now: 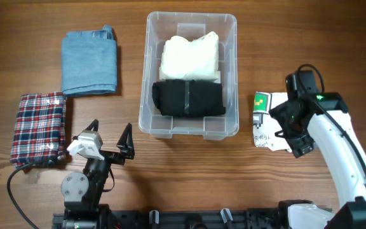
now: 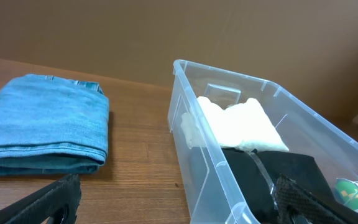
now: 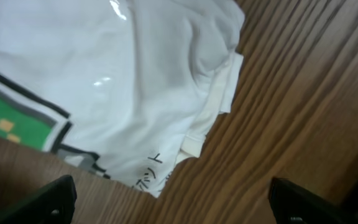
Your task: Pack container
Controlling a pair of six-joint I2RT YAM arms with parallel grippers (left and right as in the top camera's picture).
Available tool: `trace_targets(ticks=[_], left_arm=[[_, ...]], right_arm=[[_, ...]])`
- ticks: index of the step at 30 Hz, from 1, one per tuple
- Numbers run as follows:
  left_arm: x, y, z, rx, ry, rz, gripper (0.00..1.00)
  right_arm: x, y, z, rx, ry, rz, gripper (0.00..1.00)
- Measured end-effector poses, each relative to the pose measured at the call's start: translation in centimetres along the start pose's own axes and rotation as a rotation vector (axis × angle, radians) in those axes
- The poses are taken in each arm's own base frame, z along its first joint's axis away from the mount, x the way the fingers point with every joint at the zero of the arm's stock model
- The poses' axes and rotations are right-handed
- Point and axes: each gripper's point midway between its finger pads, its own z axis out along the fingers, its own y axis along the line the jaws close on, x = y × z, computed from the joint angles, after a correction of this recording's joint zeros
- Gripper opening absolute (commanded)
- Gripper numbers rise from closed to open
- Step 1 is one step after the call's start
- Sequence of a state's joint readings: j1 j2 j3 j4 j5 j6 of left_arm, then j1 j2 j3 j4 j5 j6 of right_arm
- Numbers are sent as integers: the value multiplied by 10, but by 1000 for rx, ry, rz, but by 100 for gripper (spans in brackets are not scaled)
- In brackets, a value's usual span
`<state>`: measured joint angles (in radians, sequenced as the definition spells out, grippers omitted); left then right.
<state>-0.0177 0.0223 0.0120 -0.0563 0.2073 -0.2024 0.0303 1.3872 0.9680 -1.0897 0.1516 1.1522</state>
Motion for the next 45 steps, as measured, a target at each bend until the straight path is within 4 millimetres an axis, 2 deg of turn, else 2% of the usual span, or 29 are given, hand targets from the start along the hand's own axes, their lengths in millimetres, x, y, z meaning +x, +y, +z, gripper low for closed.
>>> trace_targets(ticks=[6,12,21,32,45], left_arm=[[0,0,0,0,0,0,100],[0,0,0,0,0,0,100],[0,0,0,0,0,0,100],[0,0,0,0,0,0,100],[0,0,0,0,0,0,100]], right_arm=[[8,4,36,-75,48,19,100],[15,6,56,-122,71,17,100],[13,19,62,-173,67,-15,100],[19,18,74,-137,104,-10,100],[14,28,73,-178,83,7,100]])
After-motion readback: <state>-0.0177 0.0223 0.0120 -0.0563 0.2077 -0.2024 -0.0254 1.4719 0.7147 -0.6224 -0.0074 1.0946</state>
